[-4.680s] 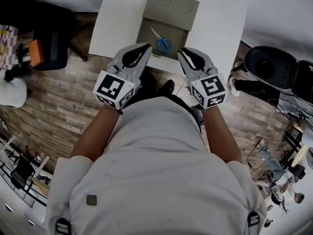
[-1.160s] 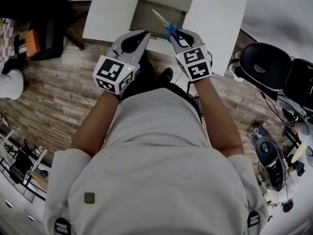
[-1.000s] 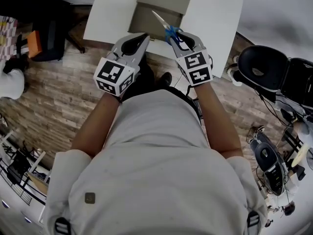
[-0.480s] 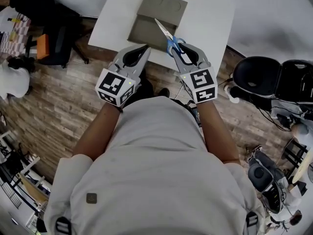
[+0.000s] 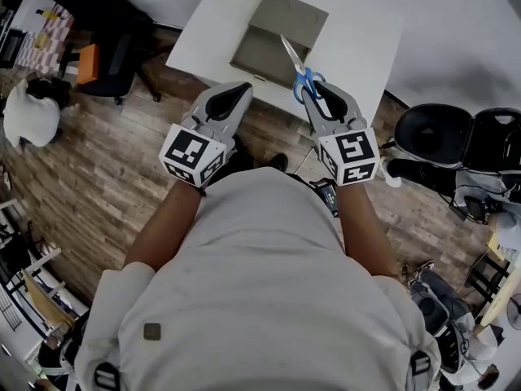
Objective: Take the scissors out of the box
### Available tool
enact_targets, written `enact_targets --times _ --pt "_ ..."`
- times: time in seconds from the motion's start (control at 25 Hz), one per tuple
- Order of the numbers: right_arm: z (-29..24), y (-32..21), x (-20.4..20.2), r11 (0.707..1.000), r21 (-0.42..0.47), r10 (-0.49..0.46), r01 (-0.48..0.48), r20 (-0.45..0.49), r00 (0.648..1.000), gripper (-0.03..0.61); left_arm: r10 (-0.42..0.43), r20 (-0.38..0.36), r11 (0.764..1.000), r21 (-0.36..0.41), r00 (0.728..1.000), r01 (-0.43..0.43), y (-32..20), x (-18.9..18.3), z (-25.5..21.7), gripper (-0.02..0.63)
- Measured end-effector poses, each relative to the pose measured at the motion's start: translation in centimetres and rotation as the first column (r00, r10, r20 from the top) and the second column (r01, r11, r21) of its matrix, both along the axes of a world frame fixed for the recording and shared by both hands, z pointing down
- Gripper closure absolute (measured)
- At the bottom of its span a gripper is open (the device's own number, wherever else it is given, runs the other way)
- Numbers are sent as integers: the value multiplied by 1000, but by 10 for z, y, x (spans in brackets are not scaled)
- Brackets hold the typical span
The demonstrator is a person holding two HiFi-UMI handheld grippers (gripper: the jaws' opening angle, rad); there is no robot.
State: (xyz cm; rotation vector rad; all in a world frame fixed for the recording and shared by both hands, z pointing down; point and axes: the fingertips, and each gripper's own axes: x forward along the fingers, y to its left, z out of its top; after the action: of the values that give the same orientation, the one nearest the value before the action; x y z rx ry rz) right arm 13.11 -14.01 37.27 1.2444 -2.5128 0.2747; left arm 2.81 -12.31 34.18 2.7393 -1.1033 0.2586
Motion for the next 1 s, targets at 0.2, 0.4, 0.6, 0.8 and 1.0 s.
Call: enact_targets --times 0.2,0.4,0.6,0.8,1.0 --pt "-8 9 -25 999 20 25 -25 6 1000 479 8 -8 1000 11 1000 -8 7 -34 -3 614" --pt "-20 24 -52 997 37 74 -74 12 997 479 65 -12 998 12 998 -65 20 -64 -7 614" --pt "-23 43 -89 990 34 135 -135 3 991 479 103 -22 995 -2 994 -103 35 -117 -9 614" --pt "-17 66 -115 980 16 200 -199 -21 980 479 133 -46 991 -22 990 -134 49 -159 -2 614" --pt "-15 88 -129 967 4 255 -255 -46 966 479 179 -78 983 -34 981 -182 57 -174 6 614"
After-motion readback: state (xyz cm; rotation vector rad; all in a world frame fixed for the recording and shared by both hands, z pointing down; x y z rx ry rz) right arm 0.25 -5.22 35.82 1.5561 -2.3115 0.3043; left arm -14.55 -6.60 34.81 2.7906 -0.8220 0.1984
